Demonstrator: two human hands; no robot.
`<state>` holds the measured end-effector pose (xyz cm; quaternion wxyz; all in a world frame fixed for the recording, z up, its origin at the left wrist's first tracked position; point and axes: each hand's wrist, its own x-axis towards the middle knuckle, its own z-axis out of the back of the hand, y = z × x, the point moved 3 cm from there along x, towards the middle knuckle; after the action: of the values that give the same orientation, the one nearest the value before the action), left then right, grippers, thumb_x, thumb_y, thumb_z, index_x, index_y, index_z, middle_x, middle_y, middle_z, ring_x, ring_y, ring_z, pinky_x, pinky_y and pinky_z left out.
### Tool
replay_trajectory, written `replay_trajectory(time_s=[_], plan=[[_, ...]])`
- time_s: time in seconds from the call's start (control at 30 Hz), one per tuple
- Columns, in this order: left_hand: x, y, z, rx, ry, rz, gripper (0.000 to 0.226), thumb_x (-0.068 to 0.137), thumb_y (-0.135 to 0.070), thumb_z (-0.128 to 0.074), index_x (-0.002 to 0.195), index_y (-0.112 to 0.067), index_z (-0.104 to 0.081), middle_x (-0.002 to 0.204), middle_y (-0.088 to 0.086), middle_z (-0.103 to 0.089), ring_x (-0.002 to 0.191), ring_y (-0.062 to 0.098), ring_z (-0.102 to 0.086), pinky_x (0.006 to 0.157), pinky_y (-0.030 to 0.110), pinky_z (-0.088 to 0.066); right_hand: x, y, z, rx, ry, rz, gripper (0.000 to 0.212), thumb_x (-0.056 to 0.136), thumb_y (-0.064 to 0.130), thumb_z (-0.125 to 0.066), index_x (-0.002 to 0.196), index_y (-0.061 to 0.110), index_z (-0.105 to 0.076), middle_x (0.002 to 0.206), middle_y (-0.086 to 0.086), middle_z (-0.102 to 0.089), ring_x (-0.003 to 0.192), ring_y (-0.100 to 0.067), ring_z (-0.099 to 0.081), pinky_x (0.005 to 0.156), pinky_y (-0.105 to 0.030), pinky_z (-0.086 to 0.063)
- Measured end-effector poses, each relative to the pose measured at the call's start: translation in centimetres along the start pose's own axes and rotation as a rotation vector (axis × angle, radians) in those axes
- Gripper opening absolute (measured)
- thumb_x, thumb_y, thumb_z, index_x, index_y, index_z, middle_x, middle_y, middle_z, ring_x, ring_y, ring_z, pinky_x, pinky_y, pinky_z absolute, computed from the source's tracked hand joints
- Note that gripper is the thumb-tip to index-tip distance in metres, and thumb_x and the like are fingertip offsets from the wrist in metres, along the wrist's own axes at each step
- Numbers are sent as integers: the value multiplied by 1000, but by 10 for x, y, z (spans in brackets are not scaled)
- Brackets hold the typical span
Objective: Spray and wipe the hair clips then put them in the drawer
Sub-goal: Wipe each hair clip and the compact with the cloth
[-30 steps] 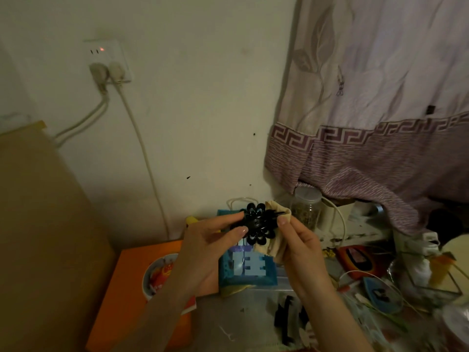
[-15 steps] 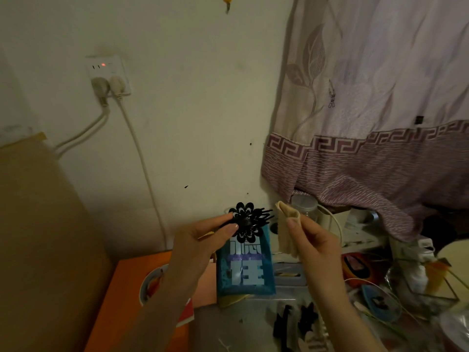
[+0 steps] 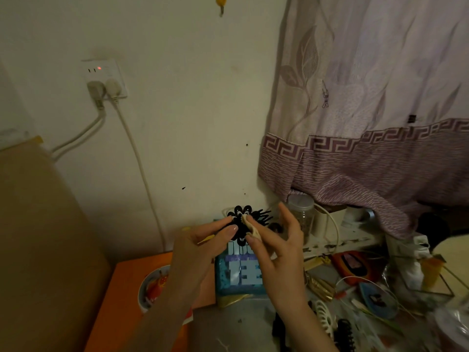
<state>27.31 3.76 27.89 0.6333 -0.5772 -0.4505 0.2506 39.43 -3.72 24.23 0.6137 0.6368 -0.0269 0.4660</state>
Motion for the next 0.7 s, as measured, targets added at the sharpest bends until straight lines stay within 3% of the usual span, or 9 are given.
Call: replay_trajectory(time_s=[0.17, 0.37, 0.5, 0.6, 0.7], plan=[[1, 2, 1, -56, -15, 77, 32, 80, -10, -67, 73, -40, -77, 81, -6, -76, 79, 7, -72, 60, 12, -52, -1, -3, -2, -34, 107, 7, 34, 80, 36, -59, 115, 39, -61, 150, 8, -19, 135, -4, -16, 97, 5, -17], [0, 3, -1, -108, 5, 104, 32, 84, -7, -64, 72, -33, -78, 81, -2, -76, 78, 9, -72, 60, 12, -52, -6, -7, 0, 21, 250, -56, 28, 79, 43, -58, 107, 49, -62, 148, 27, -8, 135, 12, -6, 95, 6, -14], [1, 9, 3, -106, -63, 148, 26, 83, -7, -65, 72, -26, -78, 83, -1, -76, 81, 10, -72, 60, 12, -52, -10, -6, 3, 80, 327, -99, 25, 77, 45, -59, 101, 48, -68, 152, 16, -22, 140, 1, -15, 91, 8, -18], [1, 10, 6, -98, -73, 168, 25, 84, -8, -65, 73, -27, -77, 81, -6, -76, 79, 5, -71, 56, 11, -51, -6, -7, 10, 231, 272, -151, 24, 80, 39, -60, 99, 45, -73, 151, 14, -29, 134, 12, -26, 87, 5, -31], [1, 10, 6, -75, -65, 166, 23, 84, -10, -65, 75, -29, -75, 77, -10, -75, 74, 1, -70, 52, 10, -50, 4, -7, 15, 202, 164, -122, 23, 80, 39, -59, 99, 43, -71, 150, 12, -31, 128, 21, -27, 89, 3, -32]])
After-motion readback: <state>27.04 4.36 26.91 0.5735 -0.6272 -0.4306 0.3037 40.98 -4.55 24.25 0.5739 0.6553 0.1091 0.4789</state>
